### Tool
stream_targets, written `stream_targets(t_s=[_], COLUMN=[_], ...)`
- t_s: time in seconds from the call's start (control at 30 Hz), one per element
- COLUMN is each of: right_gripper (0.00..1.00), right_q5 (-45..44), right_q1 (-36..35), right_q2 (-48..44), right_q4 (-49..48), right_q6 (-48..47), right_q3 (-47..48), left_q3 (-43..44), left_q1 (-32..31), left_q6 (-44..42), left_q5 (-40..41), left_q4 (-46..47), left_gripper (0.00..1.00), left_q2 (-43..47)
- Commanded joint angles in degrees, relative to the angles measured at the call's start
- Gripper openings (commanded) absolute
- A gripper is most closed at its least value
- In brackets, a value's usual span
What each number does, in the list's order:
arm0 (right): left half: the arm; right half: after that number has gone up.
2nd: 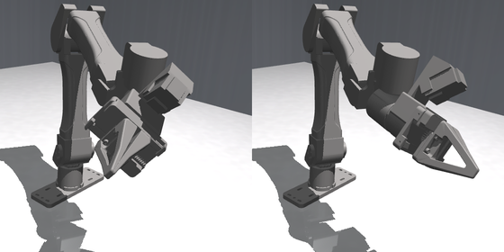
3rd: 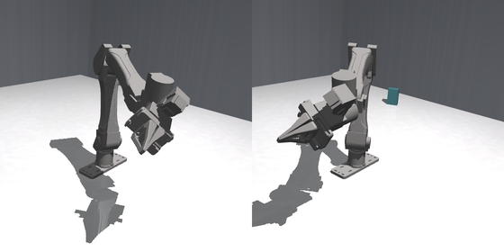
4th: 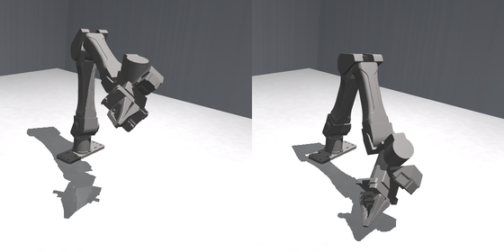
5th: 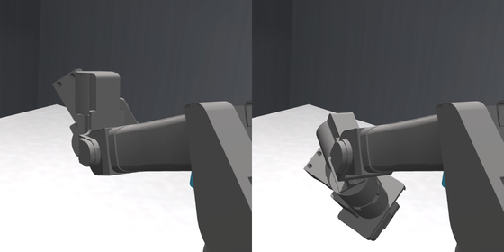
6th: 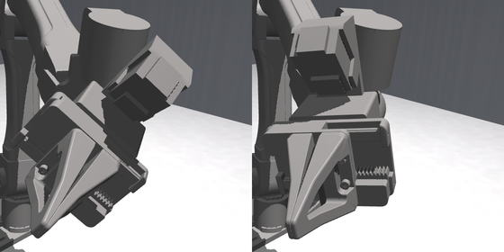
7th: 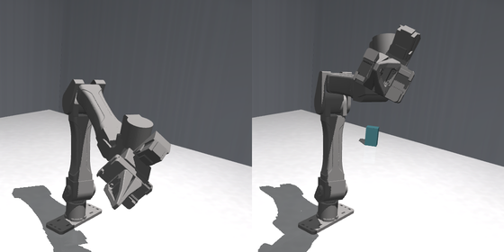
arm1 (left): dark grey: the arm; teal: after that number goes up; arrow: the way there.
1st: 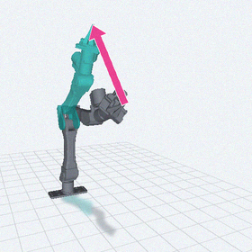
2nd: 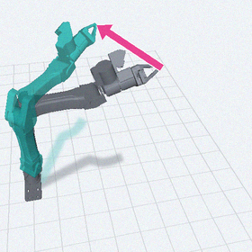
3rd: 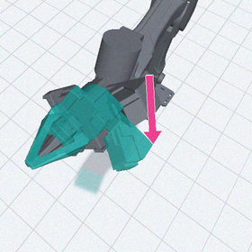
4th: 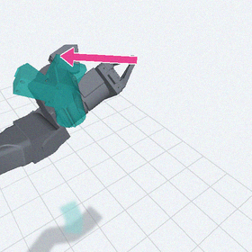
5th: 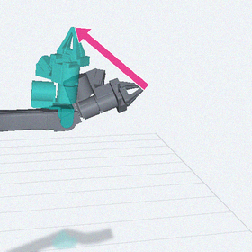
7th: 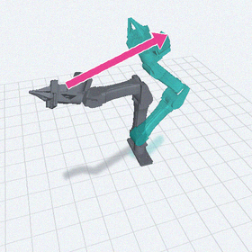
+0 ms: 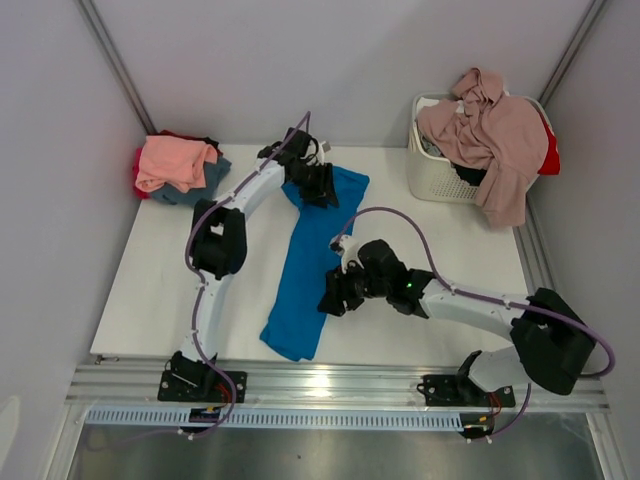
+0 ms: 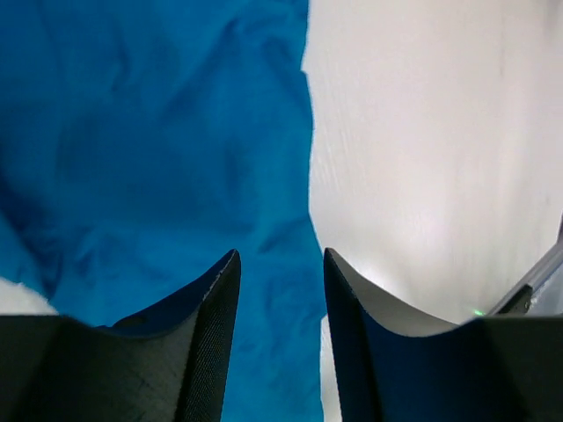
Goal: Fold and stack the t-shirts
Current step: Rotate the tshirt 90 degrees
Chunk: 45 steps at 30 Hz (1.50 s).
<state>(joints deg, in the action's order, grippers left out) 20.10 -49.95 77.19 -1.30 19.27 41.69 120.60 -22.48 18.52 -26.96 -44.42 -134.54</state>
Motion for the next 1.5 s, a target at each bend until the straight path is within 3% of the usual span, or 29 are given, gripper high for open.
stream_targets(t_s=[0.0,0.3,0.43,0.53,0.6,0.67,0.8,0.87,1.0,1.2,1.47], right_gripper=[0.59,0.63,0.63,0.61,0.56,0.51,0.19,0.13,0.00,0.00,0.02], right_q5=[5.39,-6.02,-8.40,-10.51,-12.79,-16.47,-24.74,-28.87,-33.80,-35.21,-31.09], right_q1=[-1.63,-13.85,-15.44,-15.44,-15.44,-15.52,-15.44,-15.35,-14.21,-11.75,-11.22], right_q2=[4.89,22.63,23.71,24.15,24.76,25.64,25.73,25.64,24.94,18.46,8.69], right_q4=[-6.60,-5.48,-4.24,-3.62,-2.31,0.32,5.16,8.31,12.98,15.36,23.35], right_q6=[-2.83,-11.43,-13.46,-12.94,-12.33,-11.71,-9.34,-6.89,-1.17,4.54,5.35], right_q3=[0.67,12.08,13.94,14.29,14.64,15.70,15.35,14.56,11.67,4.19,0.76], left_q3=[2.89,10.88,10.97,11.41,12.73,12.82,10.45,8.79,6.15,-0.70,-3.52], left_q1=[0.51,0.60,0.42,0.42,0.42,0.59,1.12,1.21,1.56,1.56,1.56], left_q6=[-2.35,-3.67,-3.50,-2.88,-2.62,-2.27,-2.35,-2.09,-2.09,-1.39,-1.39], left_q5=[-7.40,5.14,9.37,11.83,14.81,16.84,17.47,20.54,19.14,19.05,20.90], left_q4=[2.58,-6.81,-9.18,-11.56,-14.72,-17.43,-18.77,-19.38,-19.48,-16.66,-16.31], left_gripper=[0.48,0.51,0.46,0.23,0.01,0.01,0.01,0.00,0.01,0.00,0.00], left_q2=[-1.86,-8.19,-8.28,-8.54,-9.16,-9.25,-8.11,-7.49,-6.26,-2.31,-0.28])
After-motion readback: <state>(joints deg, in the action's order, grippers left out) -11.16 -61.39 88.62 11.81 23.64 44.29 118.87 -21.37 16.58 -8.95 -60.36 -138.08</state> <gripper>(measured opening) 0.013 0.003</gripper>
